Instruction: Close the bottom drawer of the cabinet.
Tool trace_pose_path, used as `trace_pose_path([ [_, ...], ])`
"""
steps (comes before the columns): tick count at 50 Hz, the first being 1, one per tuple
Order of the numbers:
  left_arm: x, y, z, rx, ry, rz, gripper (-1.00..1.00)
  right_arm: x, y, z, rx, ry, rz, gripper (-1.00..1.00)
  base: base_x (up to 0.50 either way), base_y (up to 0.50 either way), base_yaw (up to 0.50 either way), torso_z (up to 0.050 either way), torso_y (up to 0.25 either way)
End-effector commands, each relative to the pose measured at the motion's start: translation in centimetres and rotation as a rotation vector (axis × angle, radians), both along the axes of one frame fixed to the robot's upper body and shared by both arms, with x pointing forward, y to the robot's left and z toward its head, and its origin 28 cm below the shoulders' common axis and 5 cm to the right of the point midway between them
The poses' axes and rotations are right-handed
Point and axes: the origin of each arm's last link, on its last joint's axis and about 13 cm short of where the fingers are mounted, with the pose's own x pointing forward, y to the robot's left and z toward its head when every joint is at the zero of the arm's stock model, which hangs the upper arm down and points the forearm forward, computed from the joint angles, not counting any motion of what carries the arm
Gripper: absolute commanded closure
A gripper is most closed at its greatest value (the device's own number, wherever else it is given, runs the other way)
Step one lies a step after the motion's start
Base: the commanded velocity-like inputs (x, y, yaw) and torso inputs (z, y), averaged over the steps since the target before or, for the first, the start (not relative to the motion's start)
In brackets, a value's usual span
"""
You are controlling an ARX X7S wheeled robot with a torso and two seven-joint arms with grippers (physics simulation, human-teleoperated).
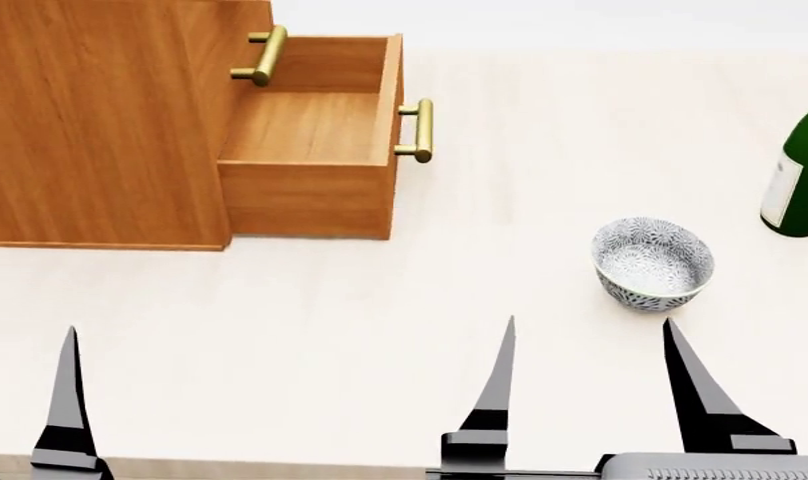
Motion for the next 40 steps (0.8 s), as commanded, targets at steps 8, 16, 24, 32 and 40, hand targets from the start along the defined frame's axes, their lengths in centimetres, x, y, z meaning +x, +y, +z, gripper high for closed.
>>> trace_pose_path([
  [8,0.01,-0.1,-0.06,0.017,-0.003,0.002,-1.0,-0.1,-0.21,-0.07,0.015,-0.002,-0.011,-1.0,0.0,0.5,0.0,0.0,0.0],
  [16,0.22,-0.18,-0.22,0.024,-0.001,0.005,-1.0,-0.05,-0.25,-0.07,0.022,-0.001,-0.014,-1.0,0.0,0.5,0.0,0.0,0.0],
  [24,0.21,-0.26,-0.23,0.019,0.003,-0.001,-1.0,0.08,-0.42,-0.26,0.042,0.01,-0.02,-1.0,0.0,0.5,0.0,0.0,0.0],
  [32,0.31,-0.39,-0.37,0.02,0.006,-0.01,-1.0,0.44,-0.5,-0.23,0.049,0.034,-0.083,-1.0,0.0,0.16,0.0,0.0,0.0],
  [40,0.29,-0.39,-0.41,0.02,0.006,-0.008,-1.0,0.35,-0.37,-0.05,0.083,0.043,-0.034,-1.0,0.0,0.0,0.0,0.0,0.0],
])
